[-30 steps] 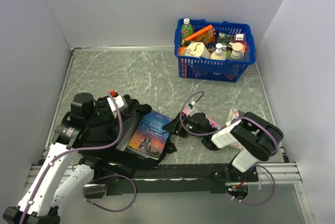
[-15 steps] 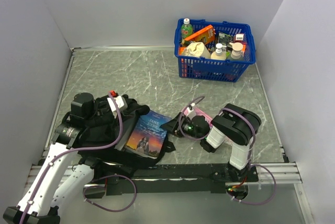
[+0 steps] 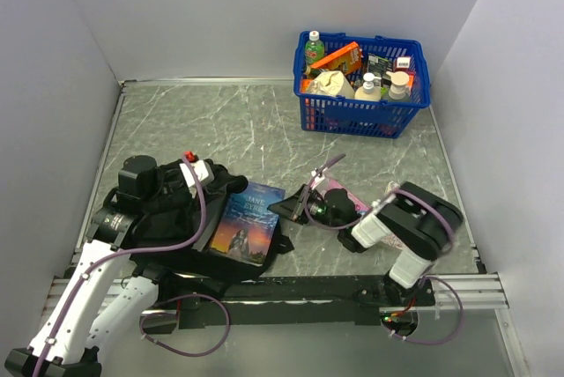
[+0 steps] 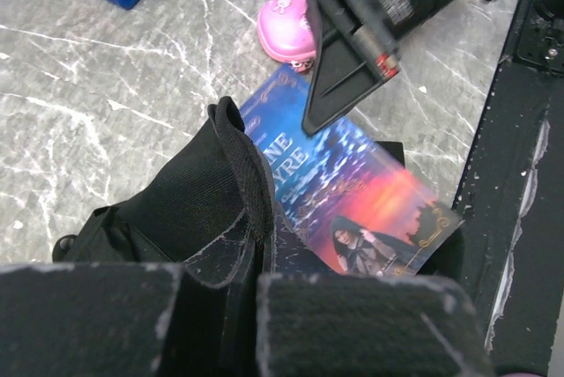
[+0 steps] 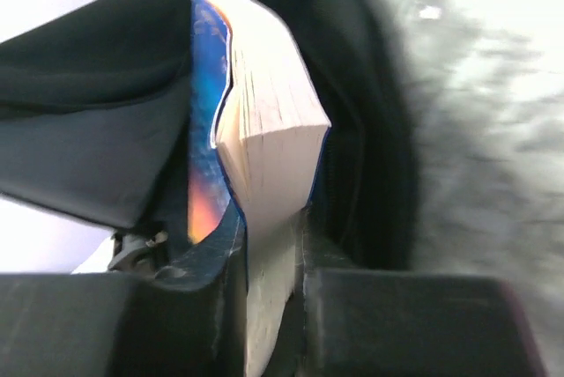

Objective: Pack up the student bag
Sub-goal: Adjust the book in the student bag.

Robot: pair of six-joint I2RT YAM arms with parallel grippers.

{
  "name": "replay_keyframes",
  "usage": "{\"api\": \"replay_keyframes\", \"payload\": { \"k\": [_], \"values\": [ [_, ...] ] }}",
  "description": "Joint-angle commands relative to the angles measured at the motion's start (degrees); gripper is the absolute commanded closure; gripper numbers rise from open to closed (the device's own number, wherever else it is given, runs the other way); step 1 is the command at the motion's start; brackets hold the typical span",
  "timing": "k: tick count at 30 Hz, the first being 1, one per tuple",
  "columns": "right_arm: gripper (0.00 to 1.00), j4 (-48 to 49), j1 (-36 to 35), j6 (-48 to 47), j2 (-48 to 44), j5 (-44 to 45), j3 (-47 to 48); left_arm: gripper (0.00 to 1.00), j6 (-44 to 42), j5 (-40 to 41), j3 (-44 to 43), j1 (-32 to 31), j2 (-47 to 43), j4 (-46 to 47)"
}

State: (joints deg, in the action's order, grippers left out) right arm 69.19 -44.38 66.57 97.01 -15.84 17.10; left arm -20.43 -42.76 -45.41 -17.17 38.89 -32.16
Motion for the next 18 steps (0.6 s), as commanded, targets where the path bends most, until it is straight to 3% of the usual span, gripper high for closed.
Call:
{"api": "replay_keyframes", "payload": {
  "k": [1,6,12,18],
  "values": [
    [1.00,-3.15,-0.36,-5.73,-13.84,-2.97,4.87,0.99,-0.06,2.32,-2.67,0.38,-0.40,3.95],
    [1.00,-18.71,-0.44,-9.79,-26.86,-3.23,4.35,0.99,1.26,5.58,-0.91,0.65,-0.84,6.75],
    [1.00,-18.65,-1.14,-8.73,-31.71,-5.79,-2.24,0.99,5.57,18.75,1.11,0.65,-0.14,13.17],
    [1.00,-19.09,-2.81,-9.69,-31.01,-7.37,-3.30,0.99,8.82,22.02,1.03,0.73,1.71,17.40]
  ]
}}
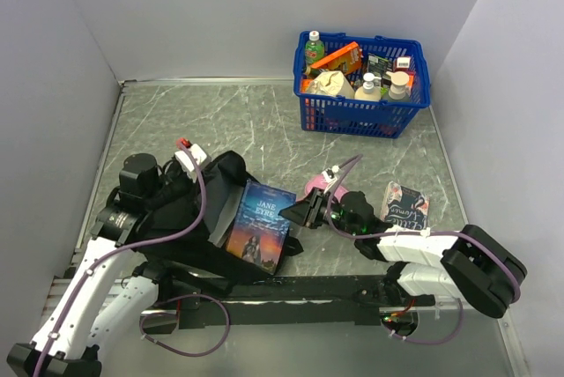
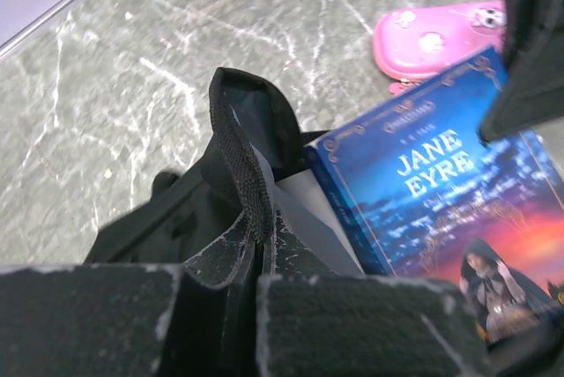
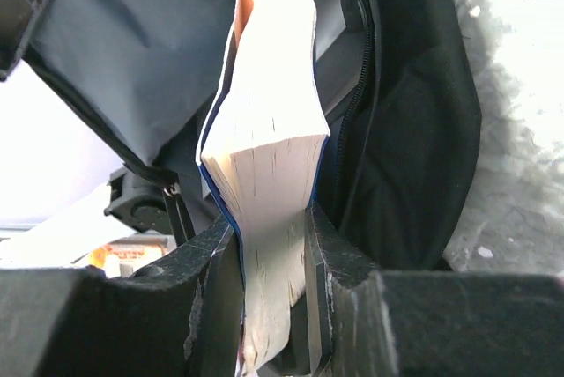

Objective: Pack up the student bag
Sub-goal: Adjust the book in the student bag.

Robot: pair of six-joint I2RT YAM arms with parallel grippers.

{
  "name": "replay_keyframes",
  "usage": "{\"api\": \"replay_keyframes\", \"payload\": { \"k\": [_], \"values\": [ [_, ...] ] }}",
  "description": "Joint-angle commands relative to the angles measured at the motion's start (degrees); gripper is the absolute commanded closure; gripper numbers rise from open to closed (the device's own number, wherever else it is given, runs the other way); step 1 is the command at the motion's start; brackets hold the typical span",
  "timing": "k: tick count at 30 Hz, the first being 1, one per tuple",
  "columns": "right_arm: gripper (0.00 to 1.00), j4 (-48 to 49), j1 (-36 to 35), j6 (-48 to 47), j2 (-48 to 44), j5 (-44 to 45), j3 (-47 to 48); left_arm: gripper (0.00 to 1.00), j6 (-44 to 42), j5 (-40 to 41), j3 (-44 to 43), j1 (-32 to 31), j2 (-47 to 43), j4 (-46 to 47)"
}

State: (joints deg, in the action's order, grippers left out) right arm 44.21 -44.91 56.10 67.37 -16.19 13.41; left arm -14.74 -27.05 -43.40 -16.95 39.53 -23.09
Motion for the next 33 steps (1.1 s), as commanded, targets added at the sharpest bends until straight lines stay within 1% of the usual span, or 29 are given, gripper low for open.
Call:
{"api": "replay_keyframes", "payload": {
  "k": [1,3,4,7,9,11,12,14,15,16,17,18,19,20,21,22,23,24,26,27,28,29,31,33],
  "values": [
    [1.00,4.06,-2.81,0.07,-2.24,-7.02,0.82,0.99,3.58,6.83,-1.16,0.51,1.16,8.85],
    [1.00,-0.32,-5.26,-4.48,-3.82,-5.62,2.14,0.99,3.41,8.23,-1.08,0.51,0.81,9.03],
    [1.00,-6.44,-6.59,-8.25,-5.74,-4.74,4.06,0.99,3.58,8.76,-0.90,0.51,0.73,9.38],
    [1.00,-9.65,-8.97,-12.23,-6.99,-4.12,6.45,0.99,4.19,9.21,-0.55,0.60,0.46,9.82],
    [1.00,-10.19,-9.15,-13.03,-5.95,-4.55,8.02,0.99,4.46,6.76,-0.64,0.87,0.55,10.17],
    [1.00,-10.89,-9.15,-14.34,-4.19,-6.84,9.78,0.99,4.72,3.86,-0.90,1.04,0.37,9.47],
    [1.00,-11.42,-9.06,-14.43,-1.66,-7.80,11.97,0.99,3.85,-1.20,-1.25,1.04,0.37,8.77],
    [1.00,-9.94,-7.57,-12.86,1.25,-8.68,13.74,0.99,2.88,-6.15,-1.51,1.04,0.02,6.50],
    [1.00,-8.71,-6.35,-11.37,5.27,-10.08,15.92,0.99,0.96,-12.09,-1.95,1.13,0.20,4.91],
    [1.00,-7.31,-3.55,-7.71,7.66,-11.83,17.43,0.99,-0.27,-14.41,-2.22,1.13,0.29,3.16],
    [1.00,-6.51,-2.48,-5.41,10.03,-14.29,19.09,0.99,-1.07,-16.70,-2.31,1.13,0.20,1.66],
    [1.00,-3.80,-1.34,-2.95,13.89,-15.10,21.29,0.99,-3.95,-18.55,-2.48,1.04,0.02,-1.66],
    [1.00,-0.64,0.15,2.56,15.58,-15.54,21.57,0.99,-5.28,-20.92,-2.66,1.04,-0.15,-3.52],
    [1.00,2.26,1.04,5.66,16.99,-15.02,21.75,0.99,-6.34,-21.55,-2.74,1.13,-0.24,-4.93],
    [1.00,6.20,1.74,10.30,19.52,-15.28,22.70,0.99,-9.14,-21.99,-3.09,1.04,-0.15,-8.16],
    [1.00,6.77,2.36,12.26,20.42,-15.19,23.50,0.99,-10.29,-22.60,-3.27,1.04,-0.33,-9.42],
    [1.00,5.38,3.15,13.68,21.04,-14.58,24.37,0.99,-11.35,-22.78,-3.45,1.04,-0.24,-10.47],
    [1.00,0.58,3.42,15.95,21.13,-11.97,25.78,0.99,-12.75,-22.96,-3.71,1.04,-0.42,-11.44],
    [1.00,-1.57,3.51,17.81,21.31,-10.19,27.02,0.99,-13.90,-23.31,-3.97,0.95,-0.42,-13.03],
    [1.00,-4.10,3.42,18.95,22.00,-10.01,29.46,0.99,-14.34,-23.31,-3.98,0.95,-0.42,-13.03],
    [1.00,-9.70,3.42,19.05,22.18,-9.83,30.79,0.99,-14.44,-23.31,-3.98,0.95,-0.42,-12.86],
    [1.00,-12.54,3.25,18.96,21.84,-8.96,31.84,0.99,-14.52,-23.31,-3.98,0.95,-0.50,-12.68],
    [1.00,-15.98,3.16,19.14,20.96,-6.15,32.65,0.99,-14.52,-23.49,-4.15,0.87,-0.33,-12.24],
    [1.00,-16.00,3.07,20.62,19.73,-4.39,31.86,0.99,-14.26,-23.49,-4.33,0.78,-0.07,-11.98]
  ]
}}
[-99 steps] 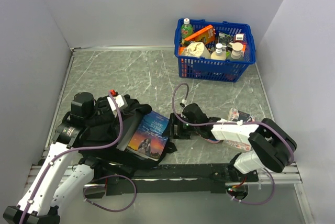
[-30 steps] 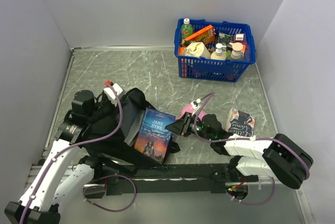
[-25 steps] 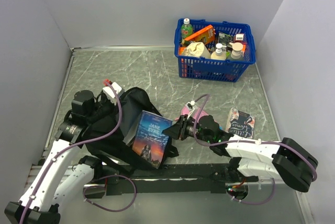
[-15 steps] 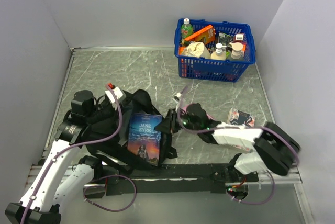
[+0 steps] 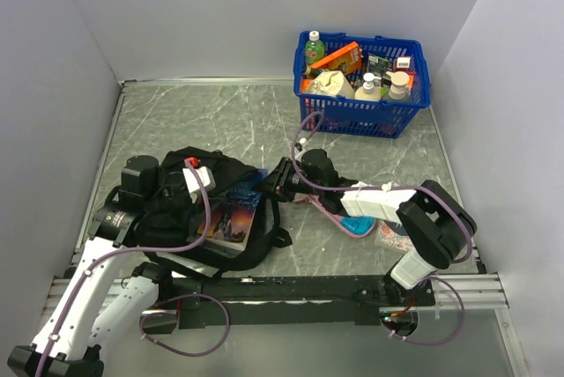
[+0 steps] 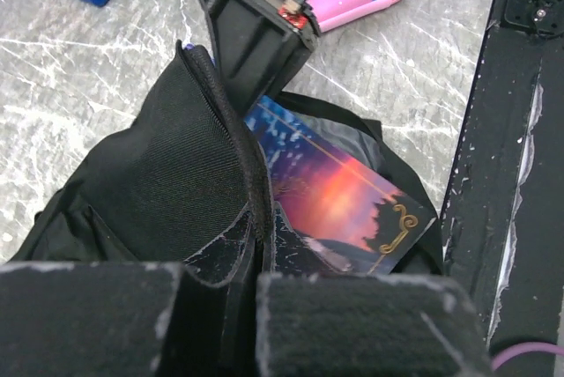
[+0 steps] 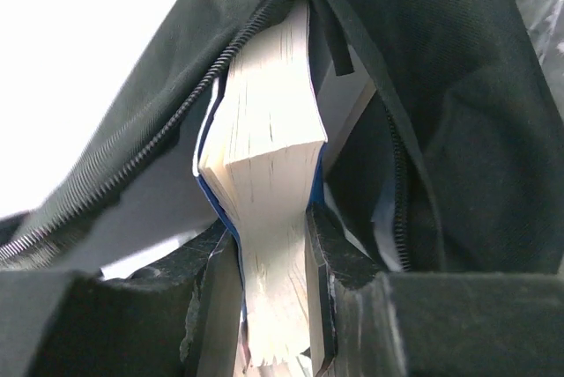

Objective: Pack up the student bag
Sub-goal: Adjust the book in the student bag.

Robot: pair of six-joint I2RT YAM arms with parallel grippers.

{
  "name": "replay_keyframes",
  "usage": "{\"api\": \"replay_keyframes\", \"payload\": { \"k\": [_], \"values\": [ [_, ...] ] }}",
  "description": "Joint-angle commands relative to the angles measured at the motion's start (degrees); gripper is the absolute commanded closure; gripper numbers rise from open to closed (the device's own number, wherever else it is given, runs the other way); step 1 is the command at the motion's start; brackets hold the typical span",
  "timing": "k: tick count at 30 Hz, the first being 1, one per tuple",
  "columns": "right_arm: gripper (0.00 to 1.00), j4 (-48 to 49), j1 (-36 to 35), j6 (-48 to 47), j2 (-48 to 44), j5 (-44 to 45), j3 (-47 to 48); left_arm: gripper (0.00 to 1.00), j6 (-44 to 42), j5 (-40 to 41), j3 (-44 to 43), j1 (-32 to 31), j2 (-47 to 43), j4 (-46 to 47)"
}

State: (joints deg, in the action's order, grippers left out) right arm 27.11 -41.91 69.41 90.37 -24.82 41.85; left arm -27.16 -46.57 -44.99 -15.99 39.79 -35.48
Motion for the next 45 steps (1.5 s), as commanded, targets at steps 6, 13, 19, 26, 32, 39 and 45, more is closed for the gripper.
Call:
{"api": "replay_keyframes", "payload": {
  "k": [6,13,19,26,32,39,45],
  "values": [
    [1.00,8.22,-1.33,14.08,-0.64,9.61,2.89,0.99,-0.71,-3.53,-2.82,-0.53,0.20,1.82],
    [1.00,-3.28,-7.04,7.15,0.42,19.01,12.90,0.99,-0.27,-3.35,-3.00,-0.62,0.29,2.35],
    [1.00,0.14,-9.50,7.33,6.74,18.67,17.29,0.99,0.35,-3.36,-3.52,-0.62,0.81,3.14],
    [0.68,-5.75,-11.88,4.34,11.50,15.86,19.60,0.99,-0.35,-3.18,-4.32,-0.71,0.73,2.17],
    [0.63,-7.86,-11.79,-1.71,6.94,14.10,14.15,0.99,-0.53,-2.83,-3.35,-0.80,0.29,2.35],
    [0.59,-12.43,-12.40,-9.01,6.57,9.18,13.08,0.99,0.52,-2.39,-2.82,-0.89,0.11,4.28],
    [0.50,-13.32,-14.43,-12.89,11.40,4.35,18.97,0.99,0.88,-2.04,-2.91,-0.89,0.29,4.37]
  ]
}}
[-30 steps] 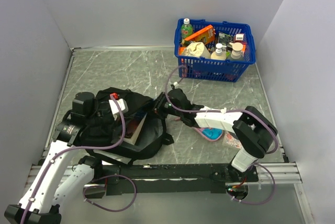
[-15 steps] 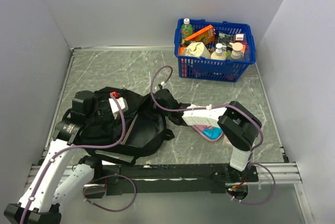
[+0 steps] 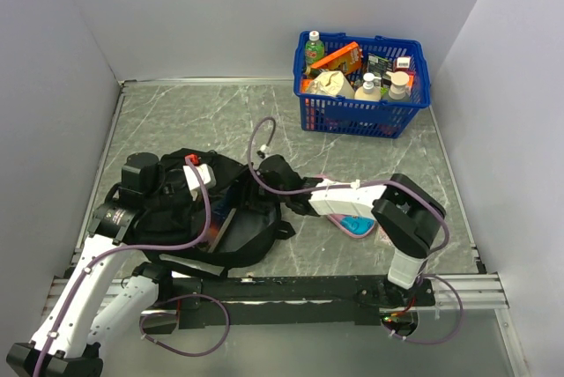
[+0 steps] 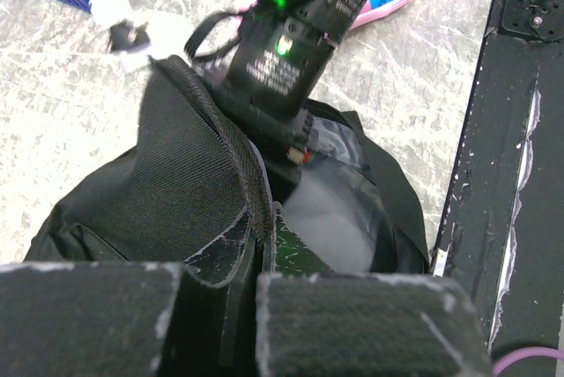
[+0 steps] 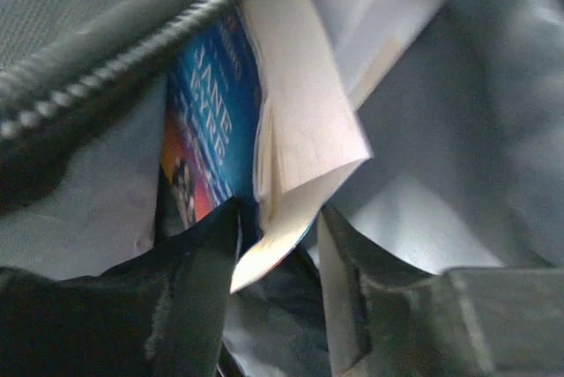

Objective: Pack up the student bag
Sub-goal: Adjust the book in the student bag.

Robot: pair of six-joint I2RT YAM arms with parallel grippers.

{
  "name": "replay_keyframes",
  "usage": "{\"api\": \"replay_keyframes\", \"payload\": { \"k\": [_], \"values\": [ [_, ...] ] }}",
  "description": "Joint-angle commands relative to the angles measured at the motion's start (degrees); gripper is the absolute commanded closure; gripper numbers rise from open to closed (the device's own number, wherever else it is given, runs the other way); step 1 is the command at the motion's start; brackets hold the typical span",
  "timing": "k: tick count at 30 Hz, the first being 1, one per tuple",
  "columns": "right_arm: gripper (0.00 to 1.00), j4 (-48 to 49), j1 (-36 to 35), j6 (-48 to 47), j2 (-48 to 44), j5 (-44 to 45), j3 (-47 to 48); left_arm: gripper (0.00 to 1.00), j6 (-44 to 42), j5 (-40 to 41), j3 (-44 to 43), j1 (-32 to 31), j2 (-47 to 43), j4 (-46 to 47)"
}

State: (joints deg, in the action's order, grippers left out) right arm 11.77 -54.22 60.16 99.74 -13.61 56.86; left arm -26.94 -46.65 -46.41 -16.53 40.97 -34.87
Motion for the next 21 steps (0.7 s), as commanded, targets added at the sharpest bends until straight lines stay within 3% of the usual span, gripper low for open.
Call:
{"api": "replay_keyframes", "payload": {
  "k": [1,7,13,19,21],
  "values": [
    [0.48,1.85,-2.12,-3.91,2.99,-7.05,4.83,0.99,0.57,-1.78,-1.75,-0.34,-0.89,3.41],
    [0.47,-4.28,-1.42,-10.48,2.66,-9.16,8.01,0.99,0.22,-1.60,-1.93,-0.34,-0.72,3.15],
    [0.46,-4.04,-1.33,-19.01,-6.13,-7.58,-0.76,0.99,0.13,-1.42,-1.93,-0.34,-1.16,2.97],
    [0.44,2.73,-1.59,-23.59,-12.99,-5.91,-9.74,0.99,1.18,-1.60,-1.75,-0.43,-1.33,3.58],
    [0.49,7.09,-2.12,-24.39,-14.57,-3.19,-12.20,0.99,1.36,-1.42,-2.27,-0.34,-1.33,3.67]
  ]
}}
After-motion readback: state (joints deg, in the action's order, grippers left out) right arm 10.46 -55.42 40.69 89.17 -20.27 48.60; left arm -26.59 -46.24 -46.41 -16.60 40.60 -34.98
